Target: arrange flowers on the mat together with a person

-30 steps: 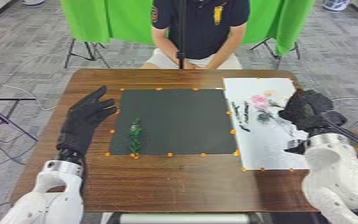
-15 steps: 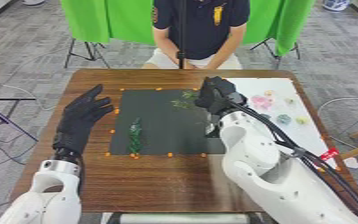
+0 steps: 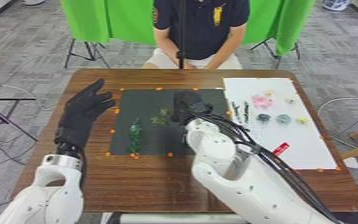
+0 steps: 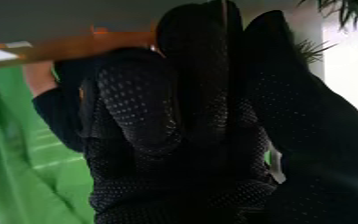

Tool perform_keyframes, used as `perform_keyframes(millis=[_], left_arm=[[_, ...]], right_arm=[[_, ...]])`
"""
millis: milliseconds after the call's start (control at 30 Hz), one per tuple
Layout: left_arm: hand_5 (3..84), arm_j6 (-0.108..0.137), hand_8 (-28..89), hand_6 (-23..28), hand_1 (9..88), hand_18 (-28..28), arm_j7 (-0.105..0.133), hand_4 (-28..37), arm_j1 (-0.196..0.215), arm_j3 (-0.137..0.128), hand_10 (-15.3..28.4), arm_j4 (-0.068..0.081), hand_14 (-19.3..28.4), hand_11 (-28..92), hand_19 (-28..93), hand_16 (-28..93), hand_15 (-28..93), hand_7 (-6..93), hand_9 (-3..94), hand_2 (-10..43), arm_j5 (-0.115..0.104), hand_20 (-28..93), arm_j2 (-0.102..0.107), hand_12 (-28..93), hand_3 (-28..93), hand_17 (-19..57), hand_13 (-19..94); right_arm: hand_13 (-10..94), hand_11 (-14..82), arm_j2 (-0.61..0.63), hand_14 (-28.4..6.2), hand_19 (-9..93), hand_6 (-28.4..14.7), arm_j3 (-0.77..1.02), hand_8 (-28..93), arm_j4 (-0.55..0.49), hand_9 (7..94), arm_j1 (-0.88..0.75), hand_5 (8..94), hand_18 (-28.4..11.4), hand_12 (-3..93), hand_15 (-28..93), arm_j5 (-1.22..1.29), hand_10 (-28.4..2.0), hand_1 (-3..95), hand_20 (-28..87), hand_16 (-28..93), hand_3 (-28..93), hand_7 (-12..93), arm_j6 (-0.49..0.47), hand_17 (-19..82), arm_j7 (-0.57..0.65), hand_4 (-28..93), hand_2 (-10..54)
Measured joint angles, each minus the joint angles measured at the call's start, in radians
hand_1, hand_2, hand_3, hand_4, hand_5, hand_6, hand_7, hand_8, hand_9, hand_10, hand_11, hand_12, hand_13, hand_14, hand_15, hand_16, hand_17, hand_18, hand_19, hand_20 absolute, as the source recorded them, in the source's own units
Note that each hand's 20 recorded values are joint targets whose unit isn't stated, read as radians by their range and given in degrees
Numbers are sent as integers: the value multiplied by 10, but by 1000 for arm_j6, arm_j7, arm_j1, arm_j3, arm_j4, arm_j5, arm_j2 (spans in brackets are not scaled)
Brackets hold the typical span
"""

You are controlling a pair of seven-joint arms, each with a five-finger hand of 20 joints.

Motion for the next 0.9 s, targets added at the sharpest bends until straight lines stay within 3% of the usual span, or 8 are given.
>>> perform_keyframes(millis=[200, 433, 733, 900], left_arm=[[374, -3, -94, 71, 246, 235, -2, -253, -16, 14, 198, 6, 264, 267, 461, -106, 500, 115, 377, 74, 0, 97, 2, 80, 784, -90, 267], [374, -11, -95, 71, 247, 234, -13, -248, -37, 27, 197, 13, 263, 267, 460, -106, 498, 114, 377, 75, 1, 96, 2, 80, 785, -89, 266], [375, -18, -94, 72, 247, 234, -22, -246, -64, 48, 198, 25, 264, 266, 460, -105, 499, 113, 377, 75, 4, 96, 4, 79, 785, -89, 266], [376, -22, -94, 72, 247, 234, -26, -246, -76, 57, 197, 29, 263, 266, 460, -106, 499, 114, 376, 75, 6, 97, 4, 80, 786, -89, 266]], right_arm=[[860, 387, -30, -88, 932, 4, -38, 75, 38, 936, 8, 919, -236, 218, 644, -26, -105, 521, 172, 216, 632, 165, -36, 409, 17, -187, -95], [861, 385, -77, -91, 932, -4, -57, 73, 51, 937, 20, 923, -240, 216, 645, -24, -109, 517, 172, 212, 628, 159, -147, 409, 57, -180, -95], [873, 388, -119, -92, 932, -4, -63, 42, 67, 937, 24, 924, -246, 203, 631, -25, -112, 462, 167, 203, 646, 148, -144, 421, 90, -186, -65], [878, 370, -135, -99, 932, -7, -63, -37, 68, 937, 29, 904, -251, 197, 610, -16, -119, 406, 155, 204, 653, 133, -158, 422, 114, -185, -38]])
